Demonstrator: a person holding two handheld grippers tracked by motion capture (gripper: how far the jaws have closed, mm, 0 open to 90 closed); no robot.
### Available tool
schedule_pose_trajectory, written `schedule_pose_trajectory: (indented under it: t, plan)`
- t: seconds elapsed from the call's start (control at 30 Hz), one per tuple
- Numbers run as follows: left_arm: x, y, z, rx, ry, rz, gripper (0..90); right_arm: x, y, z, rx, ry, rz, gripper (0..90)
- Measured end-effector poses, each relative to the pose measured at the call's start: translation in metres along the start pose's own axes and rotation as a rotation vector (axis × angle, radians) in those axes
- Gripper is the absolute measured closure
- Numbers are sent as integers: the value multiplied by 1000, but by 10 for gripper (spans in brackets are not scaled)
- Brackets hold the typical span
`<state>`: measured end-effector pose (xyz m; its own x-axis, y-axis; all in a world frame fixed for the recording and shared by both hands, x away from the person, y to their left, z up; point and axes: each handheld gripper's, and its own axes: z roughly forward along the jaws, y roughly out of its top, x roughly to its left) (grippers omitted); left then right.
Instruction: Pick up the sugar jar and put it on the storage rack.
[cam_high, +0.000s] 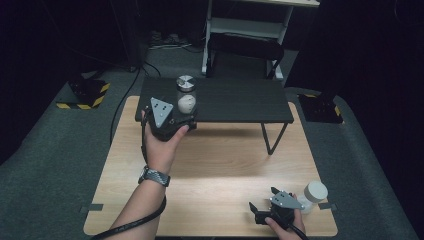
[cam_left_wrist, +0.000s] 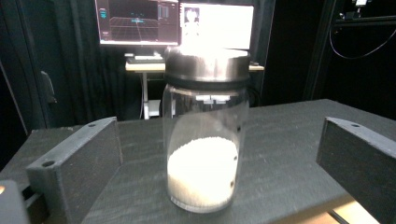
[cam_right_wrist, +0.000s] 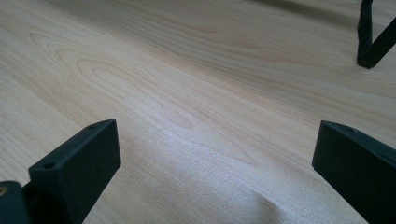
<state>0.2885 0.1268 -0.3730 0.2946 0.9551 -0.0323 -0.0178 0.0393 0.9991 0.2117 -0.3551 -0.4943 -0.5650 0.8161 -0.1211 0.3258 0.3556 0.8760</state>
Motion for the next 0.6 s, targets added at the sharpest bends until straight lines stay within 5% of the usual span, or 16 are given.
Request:
schedule_pose_trajectory:
  t: [0.6]
  plan:
    - [7,-34,-50,-20,-36,-4,6,2,1,0,4,-3,-11,6]
